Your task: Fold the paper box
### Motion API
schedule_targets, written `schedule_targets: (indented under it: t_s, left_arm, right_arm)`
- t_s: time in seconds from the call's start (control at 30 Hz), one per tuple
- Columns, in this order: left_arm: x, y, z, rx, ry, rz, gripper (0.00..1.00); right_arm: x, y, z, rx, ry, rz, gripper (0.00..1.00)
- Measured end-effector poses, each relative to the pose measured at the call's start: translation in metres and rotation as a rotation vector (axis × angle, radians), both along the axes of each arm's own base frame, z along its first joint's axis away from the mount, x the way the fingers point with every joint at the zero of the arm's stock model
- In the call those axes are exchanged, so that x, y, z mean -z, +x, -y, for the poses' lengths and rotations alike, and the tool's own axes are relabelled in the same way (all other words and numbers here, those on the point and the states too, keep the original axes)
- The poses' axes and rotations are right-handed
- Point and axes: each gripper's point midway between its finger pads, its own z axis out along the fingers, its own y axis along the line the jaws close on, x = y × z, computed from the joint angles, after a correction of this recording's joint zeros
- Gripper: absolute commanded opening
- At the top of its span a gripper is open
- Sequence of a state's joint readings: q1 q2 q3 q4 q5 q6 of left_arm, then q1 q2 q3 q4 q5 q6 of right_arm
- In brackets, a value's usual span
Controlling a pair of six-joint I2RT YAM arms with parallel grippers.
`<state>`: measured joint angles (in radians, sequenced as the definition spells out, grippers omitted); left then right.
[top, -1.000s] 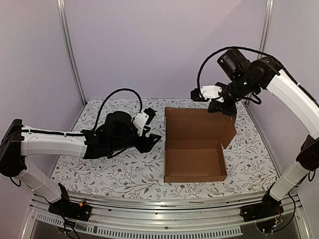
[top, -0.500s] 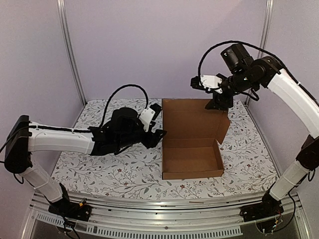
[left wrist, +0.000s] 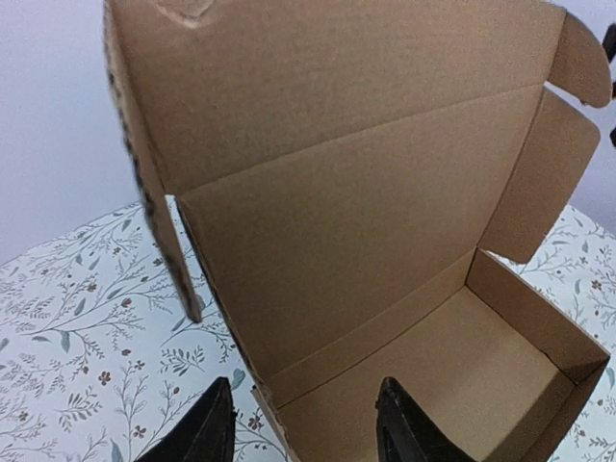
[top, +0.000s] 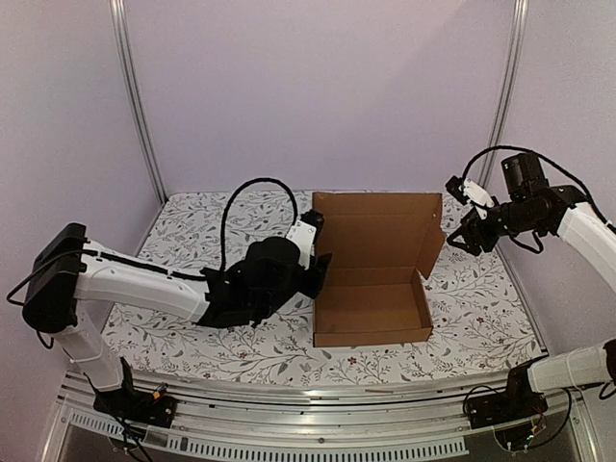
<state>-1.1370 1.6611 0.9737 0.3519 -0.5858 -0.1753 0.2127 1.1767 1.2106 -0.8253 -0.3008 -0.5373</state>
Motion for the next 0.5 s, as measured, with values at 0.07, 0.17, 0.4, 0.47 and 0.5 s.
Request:
schedule_targets:
  t_s: [0.07,0.17,0.4,0.47,0.5]
  left_arm:
    - [-0.002,-0.004,0.003,-0.061,-0.026,0.037,0.43]
    - [0.0,-0.013,0.011,-0.106,-0.041,0.085,0.35]
    - [-0.004,-0.011,0.018,-0.183,-0.034,0.149,0.28]
    - [-0.009,-0.009,0.018,-0.198,-0.042,0.16,0.25]
    - [-0.012,-0.009,0.019,-0.201,-0.047,0.165,0.25]
  right_arm:
    - [0.038,-0.003,-0.001,0.033,0.027,-0.098,0.64]
    - [0.052,-0.003,-0.005,0.061,0.08,-0.137,0.59]
    - [0.036,0.013,-0.022,0.047,0.203,-0.094,0.46]
    - [0.037,0.015,-0.026,0.042,0.225,-0.105,0.42]
    - [0.038,0.016,-0.028,0.041,0.238,-0.115,0.4]
